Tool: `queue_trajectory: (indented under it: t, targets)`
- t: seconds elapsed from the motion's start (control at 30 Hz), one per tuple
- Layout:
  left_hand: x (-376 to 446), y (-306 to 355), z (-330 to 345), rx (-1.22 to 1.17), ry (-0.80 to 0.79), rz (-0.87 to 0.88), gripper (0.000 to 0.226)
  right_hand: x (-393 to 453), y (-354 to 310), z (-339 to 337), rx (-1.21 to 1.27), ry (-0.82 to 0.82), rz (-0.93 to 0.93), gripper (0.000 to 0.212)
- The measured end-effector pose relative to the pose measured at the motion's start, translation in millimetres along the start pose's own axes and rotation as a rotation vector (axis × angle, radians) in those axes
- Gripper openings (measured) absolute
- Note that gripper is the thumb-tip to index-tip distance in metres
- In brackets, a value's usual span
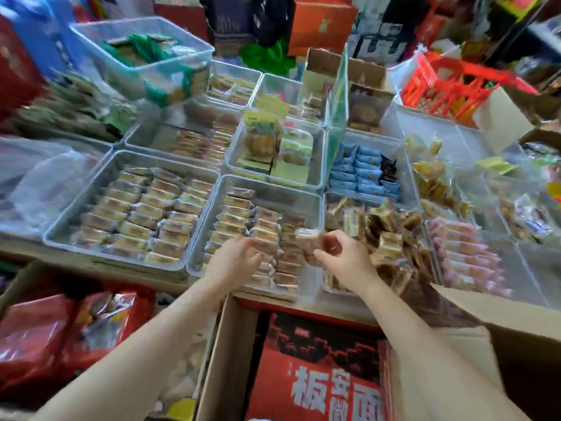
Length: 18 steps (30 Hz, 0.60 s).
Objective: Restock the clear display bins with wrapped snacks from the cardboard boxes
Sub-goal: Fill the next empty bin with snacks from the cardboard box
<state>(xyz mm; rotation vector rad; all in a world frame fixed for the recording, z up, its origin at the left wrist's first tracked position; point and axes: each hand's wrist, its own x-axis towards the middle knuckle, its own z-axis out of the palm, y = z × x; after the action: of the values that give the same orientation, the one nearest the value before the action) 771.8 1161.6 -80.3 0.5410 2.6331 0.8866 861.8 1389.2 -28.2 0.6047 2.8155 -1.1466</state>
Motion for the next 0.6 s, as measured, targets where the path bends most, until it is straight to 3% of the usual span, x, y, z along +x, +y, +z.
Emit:
queue_trajectory:
  t: [0.13, 0.27, 0.33, 0.43, 0.6]
  targets:
    - [60.4, -30.1, 3.3, 0.264, -0.038, 0.1, 0.057, 45.2, -4.1, 21.2, -0.033, 0.042, 0.054, 0.019]
    - [124.4, -34.4, 6.4, 0.418, -0.217, 0.173, 0.11, 89.9, -0.9, 34.5, 0.014, 0.068, 0.057, 0.02]
    - [156.2, -34.0, 12.3, 0.562, -0.314, 0.234, 0.125, 109.6, 1.9, 40.0, 0.016, 0.053, 0.052, 0.023]
    - [190.6, -27.5, 20.0, 0.678, -0.434, 0.341, 0.132, 131.3, 7.9, 51.5, 0.035, 0.051, 0.042, 0.023]
    - [215.0, -18.7, 22.4, 0.74, -0.619, 0.316, 0.126, 163.6, 14.2, 77.2, 0.07, 0.078, 0.088, 0.021]
